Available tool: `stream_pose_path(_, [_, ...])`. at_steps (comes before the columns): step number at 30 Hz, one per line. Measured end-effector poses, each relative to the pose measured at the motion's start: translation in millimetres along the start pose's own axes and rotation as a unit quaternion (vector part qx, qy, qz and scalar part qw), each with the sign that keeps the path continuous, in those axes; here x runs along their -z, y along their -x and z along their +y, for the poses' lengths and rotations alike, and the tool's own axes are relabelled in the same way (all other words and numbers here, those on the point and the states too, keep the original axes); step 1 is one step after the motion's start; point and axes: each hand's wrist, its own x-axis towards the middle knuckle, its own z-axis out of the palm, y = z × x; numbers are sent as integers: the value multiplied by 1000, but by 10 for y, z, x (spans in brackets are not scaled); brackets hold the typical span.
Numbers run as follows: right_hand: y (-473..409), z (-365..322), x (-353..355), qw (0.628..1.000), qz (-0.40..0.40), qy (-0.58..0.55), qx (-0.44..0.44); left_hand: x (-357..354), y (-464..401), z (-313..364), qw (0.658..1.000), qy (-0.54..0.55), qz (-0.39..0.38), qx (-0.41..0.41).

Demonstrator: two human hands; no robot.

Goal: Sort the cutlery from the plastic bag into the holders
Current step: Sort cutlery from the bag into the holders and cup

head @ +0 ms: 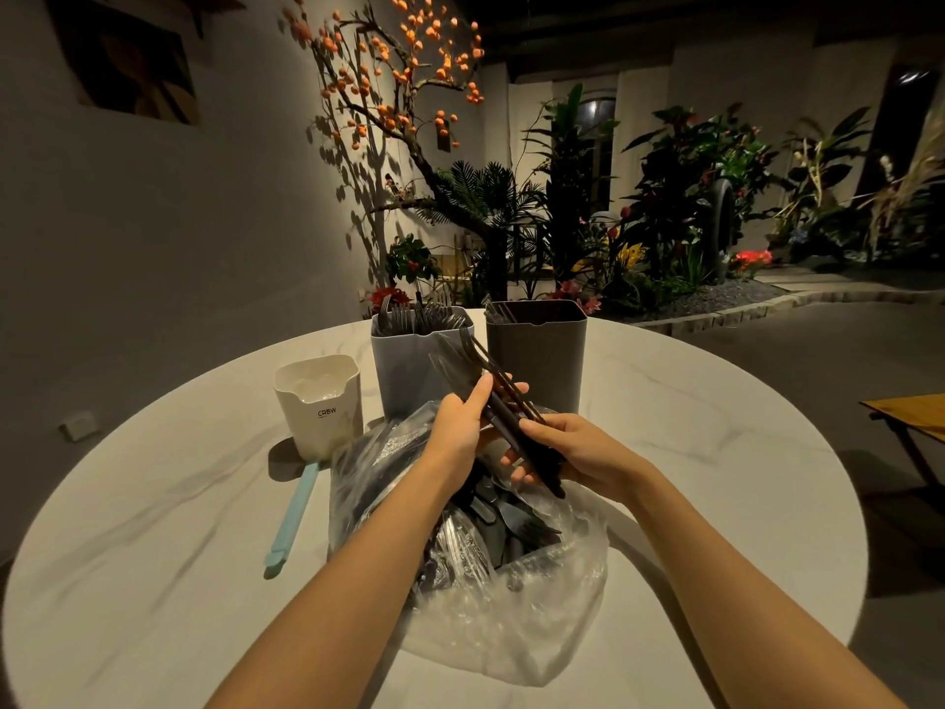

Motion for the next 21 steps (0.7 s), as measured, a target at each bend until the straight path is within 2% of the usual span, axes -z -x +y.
stream_pose_path(6, [1, 17, -21, 1000, -21, 16, -10, -15, -13, -7, 998, -28, 47, -39])
stream_pose_path(10, [-2, 7, -34, 1000, -15, 13, -15, -9, -64, -37, 994, -9, 106, 6])
stream_pose_path(13, [-44, 12, -47, 992, 67, 107, 15, -10, -81, -47, 995, 19, 100, -11])
stream_pose_path(15, [-91, 53, -21, 957, 159, 234, 67, -21, -76, -27, 993, 67, 101, -8])
stream_pose_path(17, [-106, 91, 42, 885, 224, 393, 106, -15, -100, -16, 983, 162, 88, 18])
stream_pose_path(19, [-87, 105, 104, 817, 250, 509, 105, -12, -106, 0, 969, 235, 48, 54])
stream_pose_path(21, [-75, 103, 139, 778, 264, 561, 103, 3, -107, 6, 954, 284, 9, 94])
